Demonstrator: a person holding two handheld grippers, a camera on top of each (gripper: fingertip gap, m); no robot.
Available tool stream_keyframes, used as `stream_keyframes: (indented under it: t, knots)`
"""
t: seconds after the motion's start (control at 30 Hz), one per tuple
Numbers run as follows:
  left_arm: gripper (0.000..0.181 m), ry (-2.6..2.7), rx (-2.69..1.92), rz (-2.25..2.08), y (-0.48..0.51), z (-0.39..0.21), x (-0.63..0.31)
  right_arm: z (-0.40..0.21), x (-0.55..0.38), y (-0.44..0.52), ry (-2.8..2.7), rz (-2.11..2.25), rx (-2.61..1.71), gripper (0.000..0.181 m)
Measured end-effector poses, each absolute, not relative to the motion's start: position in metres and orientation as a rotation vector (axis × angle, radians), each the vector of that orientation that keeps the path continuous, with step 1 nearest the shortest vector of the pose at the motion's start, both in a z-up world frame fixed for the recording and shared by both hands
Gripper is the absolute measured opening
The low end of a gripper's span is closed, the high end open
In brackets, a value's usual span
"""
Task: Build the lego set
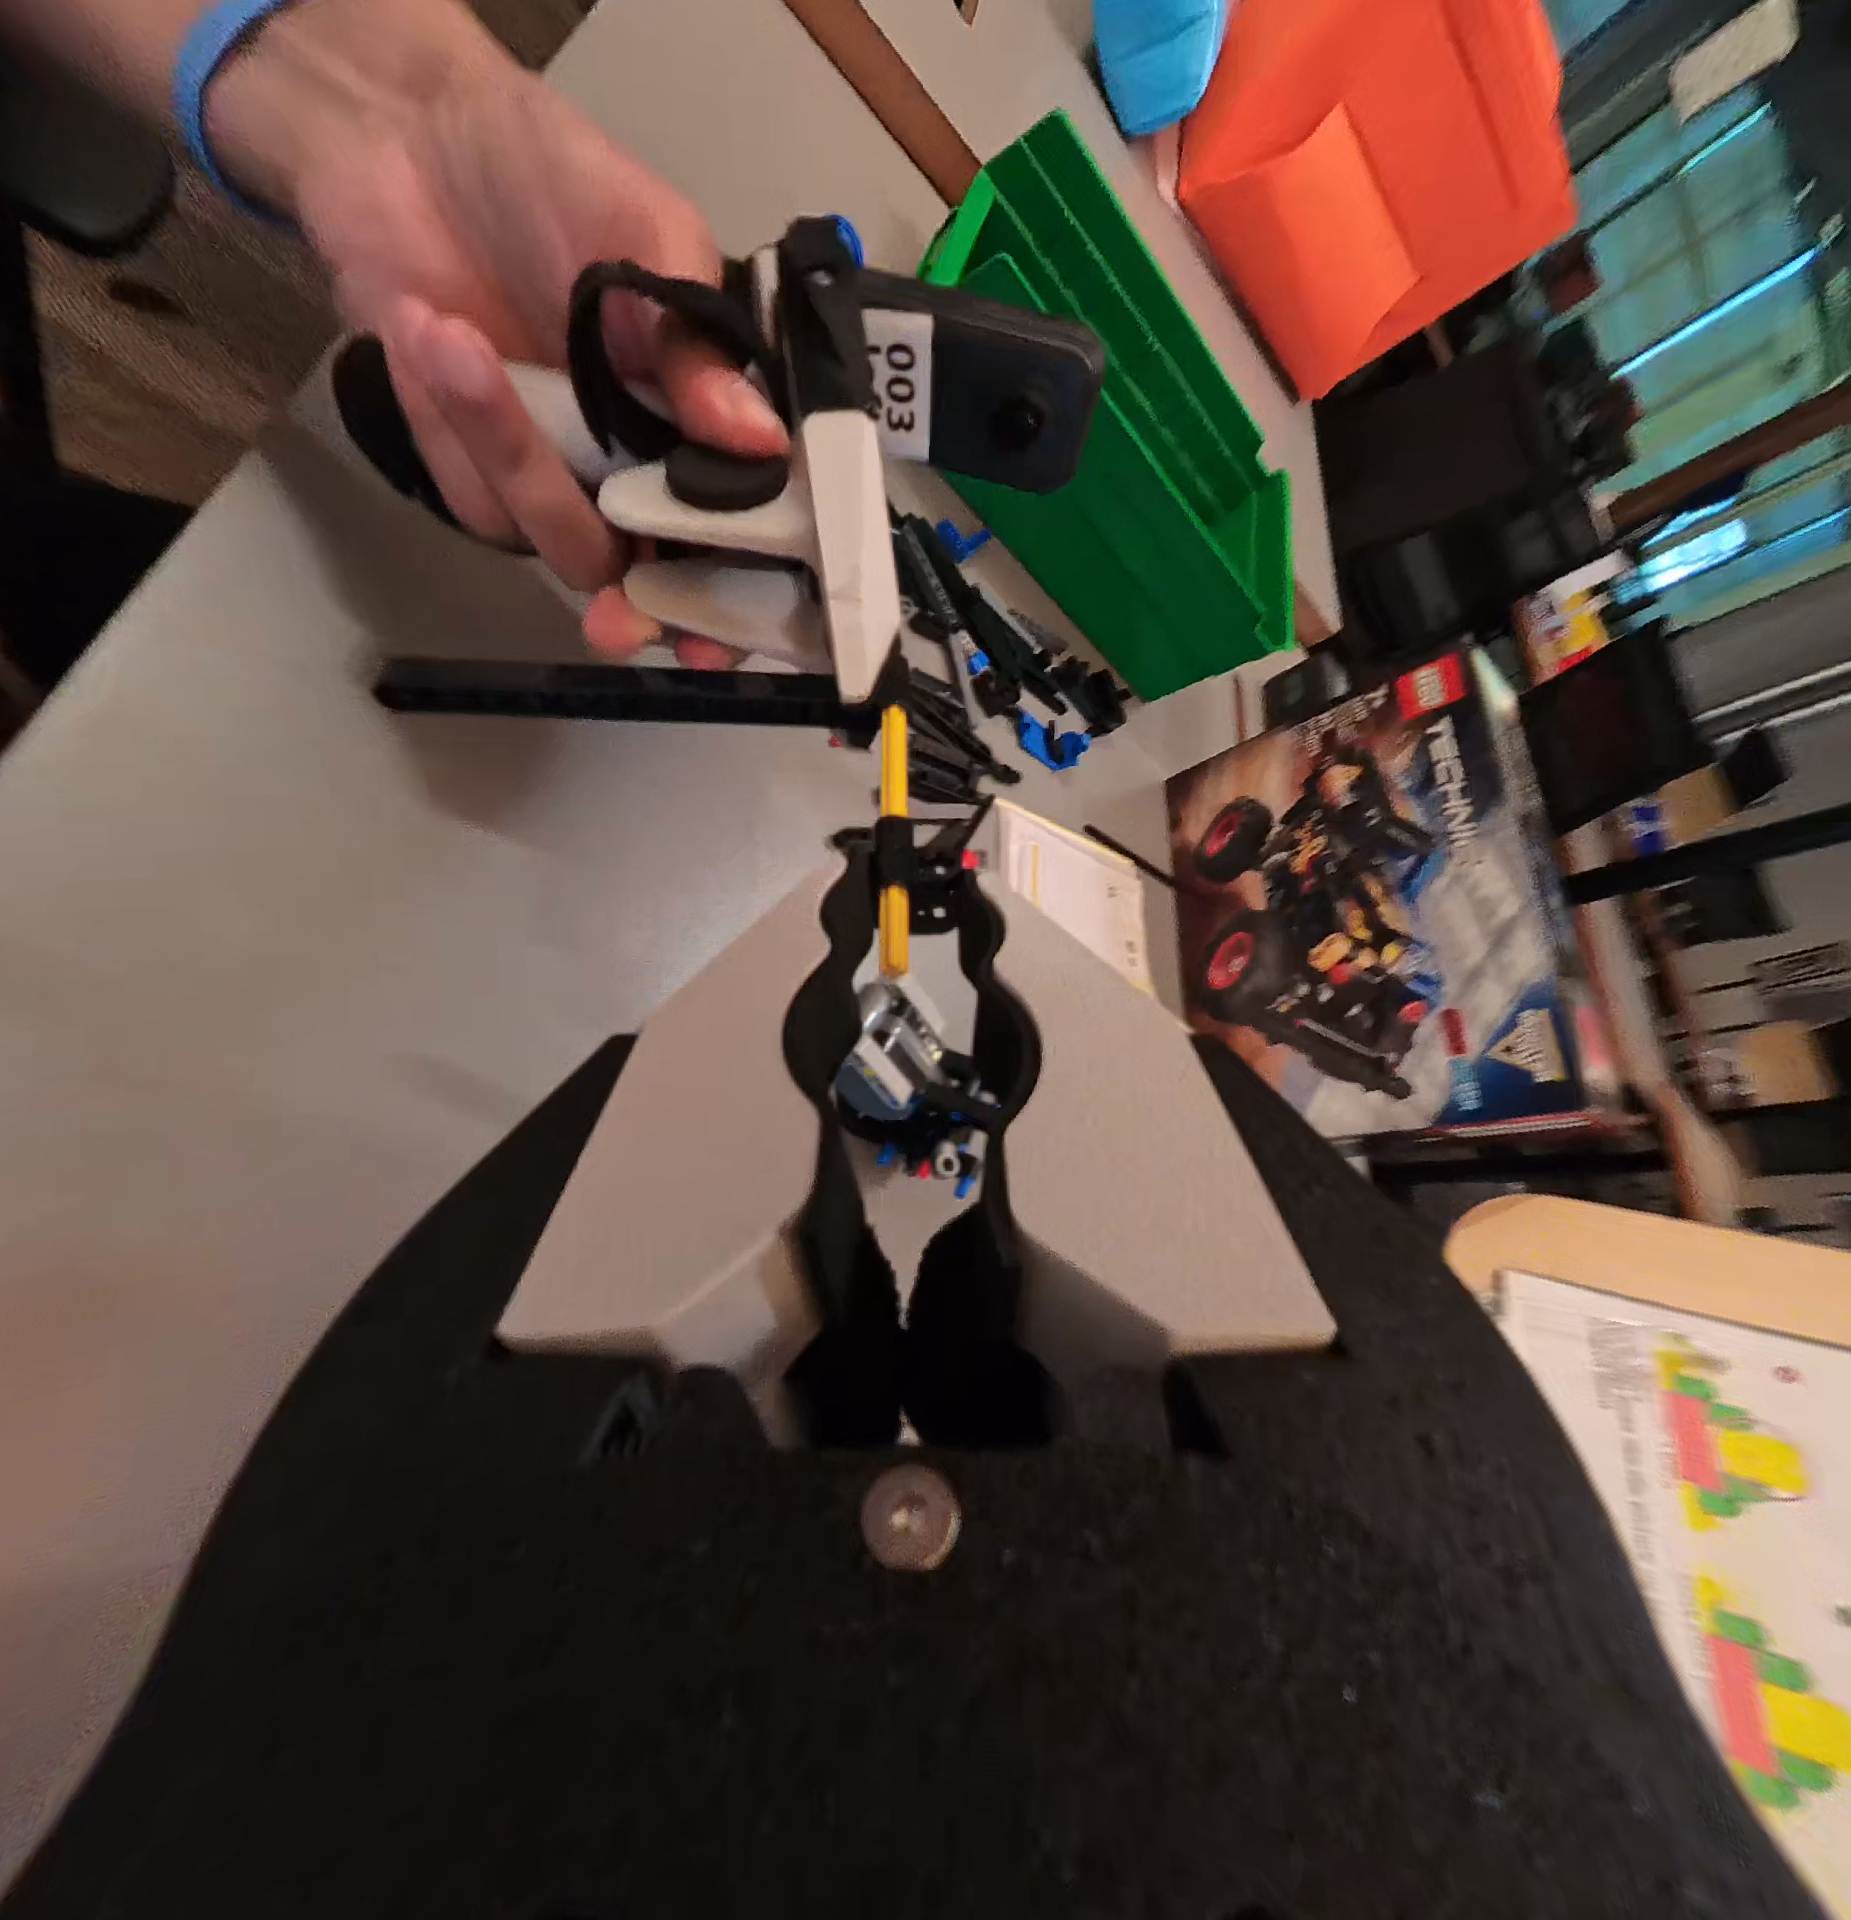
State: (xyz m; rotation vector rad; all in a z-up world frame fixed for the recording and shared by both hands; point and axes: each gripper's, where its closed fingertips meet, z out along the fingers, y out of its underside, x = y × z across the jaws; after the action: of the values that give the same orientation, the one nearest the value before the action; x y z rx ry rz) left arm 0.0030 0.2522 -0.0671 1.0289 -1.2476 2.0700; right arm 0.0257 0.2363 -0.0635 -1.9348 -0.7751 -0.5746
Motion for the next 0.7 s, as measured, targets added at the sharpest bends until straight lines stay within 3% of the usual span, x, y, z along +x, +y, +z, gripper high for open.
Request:
stream_keyframes:
  t: [0.53,0.7]
  knots:
    - [0.006,-1.815,1.093,2.127,0.254,-0.076,0.005,-0.079,0.032,0.243,-0.604,-0.544,-1.869,0.018]
    - [0.006,-1.94,1.027,2.237,0.25,-0.065,-0.002,-0.07,0.033,0.246,-0.445,-0.381,-1.833,0.028]
